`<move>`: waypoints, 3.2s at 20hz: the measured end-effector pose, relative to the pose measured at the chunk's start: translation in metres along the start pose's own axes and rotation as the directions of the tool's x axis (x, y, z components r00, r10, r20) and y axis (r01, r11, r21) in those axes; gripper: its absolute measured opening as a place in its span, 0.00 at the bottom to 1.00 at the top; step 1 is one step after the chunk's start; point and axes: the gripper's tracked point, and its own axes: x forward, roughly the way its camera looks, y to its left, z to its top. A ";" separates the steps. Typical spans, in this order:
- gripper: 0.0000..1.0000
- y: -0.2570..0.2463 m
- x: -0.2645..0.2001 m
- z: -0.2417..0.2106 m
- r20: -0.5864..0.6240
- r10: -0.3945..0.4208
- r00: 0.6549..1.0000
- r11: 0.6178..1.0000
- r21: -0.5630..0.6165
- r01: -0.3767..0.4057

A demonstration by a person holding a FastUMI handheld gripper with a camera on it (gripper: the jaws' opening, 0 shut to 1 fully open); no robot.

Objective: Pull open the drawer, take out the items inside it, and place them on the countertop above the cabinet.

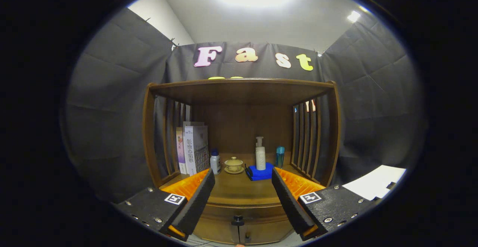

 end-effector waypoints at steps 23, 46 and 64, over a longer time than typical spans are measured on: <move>0.95 0.027 0.034 -0.103 -0.131 0.065 0.989 0.987 -0.138 -0.083; 0.76 0.024 0.059 -0.251 -0.322 0.044 0.946 0.998 -0.026 -0.056; 0.34 0.028 0.053 -0.259 -0.342 0.052 0.938 0.997 -0.039 -0.069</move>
